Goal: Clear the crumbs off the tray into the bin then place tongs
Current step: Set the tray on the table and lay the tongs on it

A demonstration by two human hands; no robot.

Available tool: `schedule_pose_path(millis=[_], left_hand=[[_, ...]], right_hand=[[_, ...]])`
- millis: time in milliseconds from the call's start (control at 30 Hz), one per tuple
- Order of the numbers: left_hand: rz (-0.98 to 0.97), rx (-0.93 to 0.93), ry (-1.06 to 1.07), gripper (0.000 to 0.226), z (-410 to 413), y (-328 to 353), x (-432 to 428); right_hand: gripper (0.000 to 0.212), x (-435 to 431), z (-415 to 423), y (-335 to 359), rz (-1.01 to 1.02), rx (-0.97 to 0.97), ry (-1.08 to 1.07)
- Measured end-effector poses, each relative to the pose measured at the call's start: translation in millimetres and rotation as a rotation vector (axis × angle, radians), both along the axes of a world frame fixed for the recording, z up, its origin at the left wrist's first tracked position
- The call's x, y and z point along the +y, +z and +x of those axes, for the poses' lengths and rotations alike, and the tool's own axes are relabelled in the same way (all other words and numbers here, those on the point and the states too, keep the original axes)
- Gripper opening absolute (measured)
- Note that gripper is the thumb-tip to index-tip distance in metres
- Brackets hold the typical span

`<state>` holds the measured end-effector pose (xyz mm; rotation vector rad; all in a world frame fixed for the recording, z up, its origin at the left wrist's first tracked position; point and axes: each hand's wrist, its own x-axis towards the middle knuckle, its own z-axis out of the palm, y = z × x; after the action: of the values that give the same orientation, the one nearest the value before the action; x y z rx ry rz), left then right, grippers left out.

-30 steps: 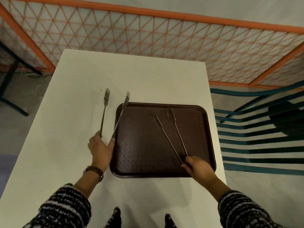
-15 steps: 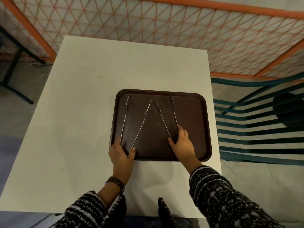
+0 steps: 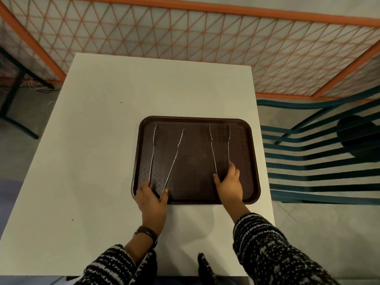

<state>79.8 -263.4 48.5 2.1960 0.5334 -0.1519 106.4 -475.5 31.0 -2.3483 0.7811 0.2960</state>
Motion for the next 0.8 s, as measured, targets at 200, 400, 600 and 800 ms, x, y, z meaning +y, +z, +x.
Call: schedule_pose_path(millis=[200,400,600,800], left_hand=[[0.009,0.062,0.061,0.062,4.9,-6.8,-15.3],[0.051,0.086,0.113,0.063,18.3,-6.5,-39.5],[0.087,0.113,0.155,0.065,25.9,-16.1,-53.9],[0.132,0.146,0.162,0.066,28.2,-24.6,-56.2]], right_hand=[[0.069,1.4,-1.6,0.1,0.038,-0.009,-0.017],[0.072,3.9,-2.8,-0.6,0.078,-0.015,-0.031],[0.072,4.9,-5.6,-0.9,0.092,-0.023,-0.035],[0.072,4.9,-6.5,-1.3,0.104,-0.013,-0.029]])
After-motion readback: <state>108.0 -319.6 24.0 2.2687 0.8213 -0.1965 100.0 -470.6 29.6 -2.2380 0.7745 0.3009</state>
